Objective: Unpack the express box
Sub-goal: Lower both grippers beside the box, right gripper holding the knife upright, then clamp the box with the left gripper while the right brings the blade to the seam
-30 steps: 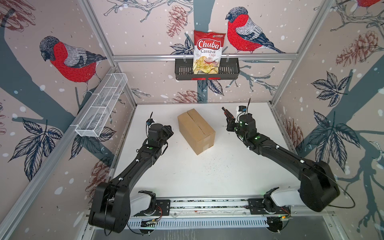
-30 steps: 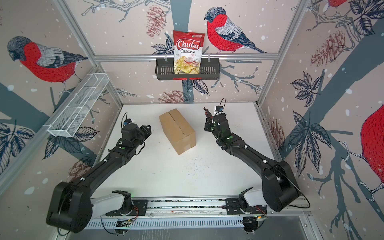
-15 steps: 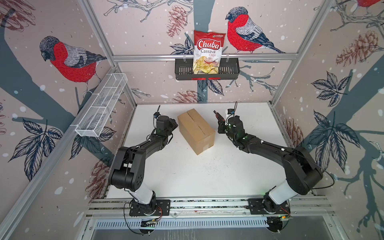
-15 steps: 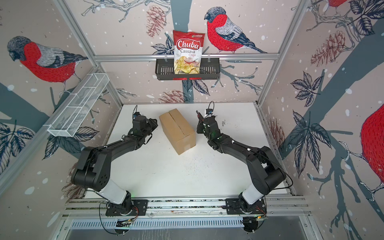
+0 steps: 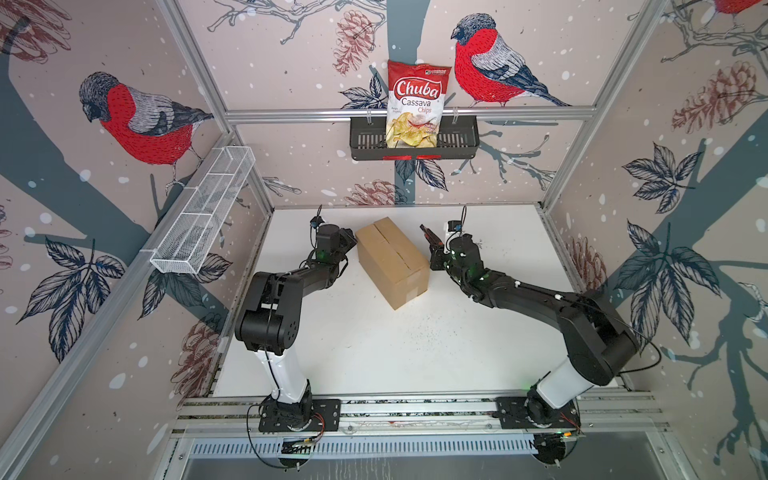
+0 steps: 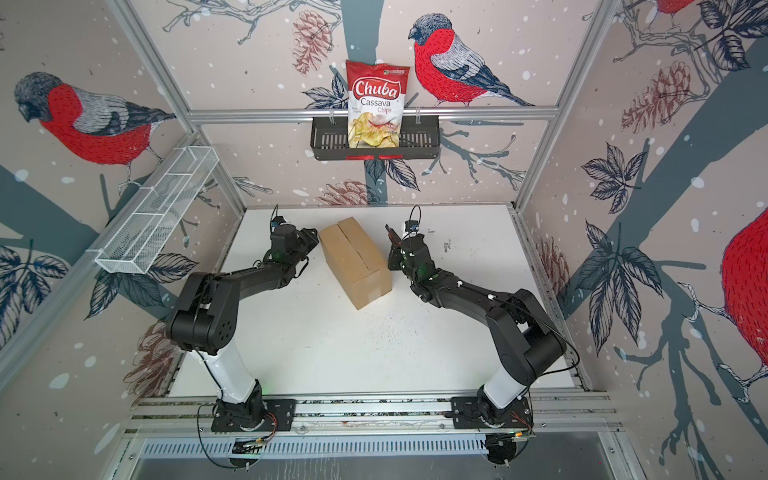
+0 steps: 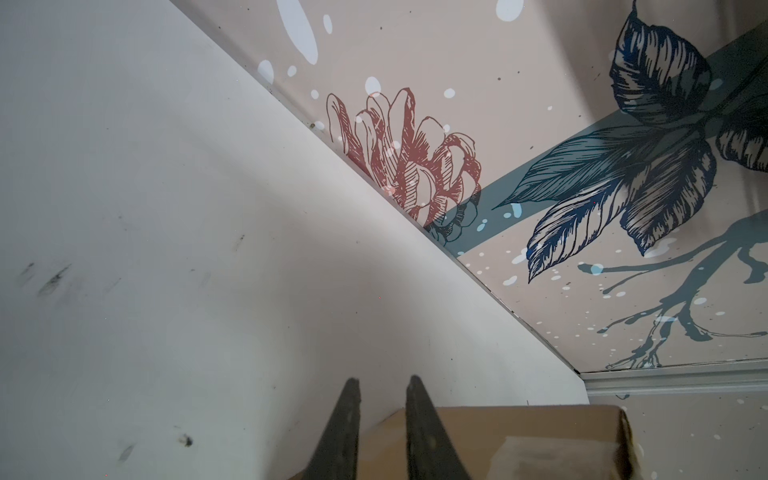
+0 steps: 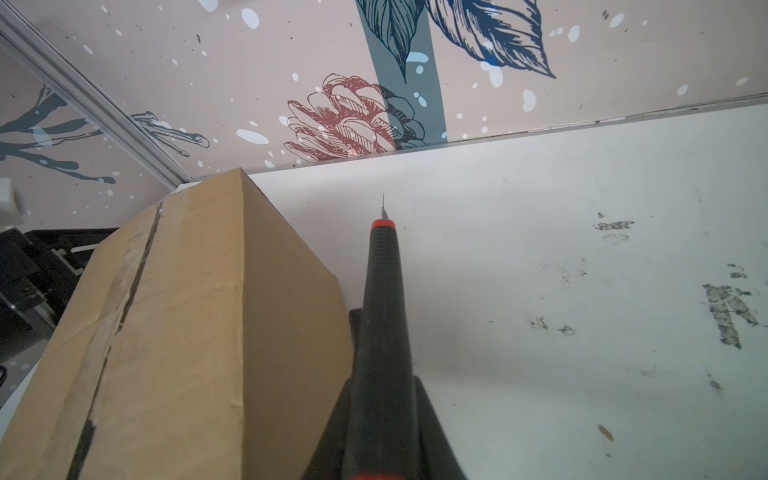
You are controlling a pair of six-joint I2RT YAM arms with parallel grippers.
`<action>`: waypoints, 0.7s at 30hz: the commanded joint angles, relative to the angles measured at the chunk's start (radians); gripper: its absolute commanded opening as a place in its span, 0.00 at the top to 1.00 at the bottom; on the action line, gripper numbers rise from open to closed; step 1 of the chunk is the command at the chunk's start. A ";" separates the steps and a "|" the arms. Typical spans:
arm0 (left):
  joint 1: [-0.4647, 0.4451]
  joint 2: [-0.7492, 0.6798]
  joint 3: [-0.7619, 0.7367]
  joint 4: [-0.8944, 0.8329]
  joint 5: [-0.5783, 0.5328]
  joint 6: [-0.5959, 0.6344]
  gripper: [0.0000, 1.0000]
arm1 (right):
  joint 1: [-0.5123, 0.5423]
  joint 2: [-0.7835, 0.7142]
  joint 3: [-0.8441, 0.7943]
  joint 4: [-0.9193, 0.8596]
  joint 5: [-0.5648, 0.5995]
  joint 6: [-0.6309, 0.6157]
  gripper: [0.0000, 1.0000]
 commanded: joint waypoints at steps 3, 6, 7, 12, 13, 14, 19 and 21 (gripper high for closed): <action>-0.007 0.034 0.012 0.102 0.045 -0.016 0.78 | 0.036 -0.005 -0.007 0.019 0.036 0.010 1.00; -0.022 0.049 0.012 0.112 0.049 -0.018 0.78 | 0.060 -0.021 -0.013 0.004 0.064 0.015 1.00; -0.028 0.052 0.025 0.115 0.049 -0.017 0.78 | 0.070 -0.027 -0.014 -0.004 0.078 0.018 1.00; -0.061 0.047 0.024 0.132 0.051 -0.025 0.78 | 0.099 -0.074 -0.044 -0.032 0.127 0.048 1.00; -0.066 0.040 0.022 0.140 0.050 -0.031 0.79 | 0.103 -0.083 -0.050 -0.038 0.130 0.055 1.00; -0.072 0.029 -0.011 0.147 0.049 -0.037 0.79 | 0.107 -0.095 -0.056 -0.048 0.141 0.065 1.00; -0.075 -0.067 -0.110 0.118 0.043 -0.061 0.77 | 0.122 -0.160 -0.055 -0.164 0.245 0.119 1.00; -0.068 -0.129 -0.132 0.059 0.045 -0.054 0.74 | 0.121 -0.188 -0.024 -0.244 0.281 0.124 1.00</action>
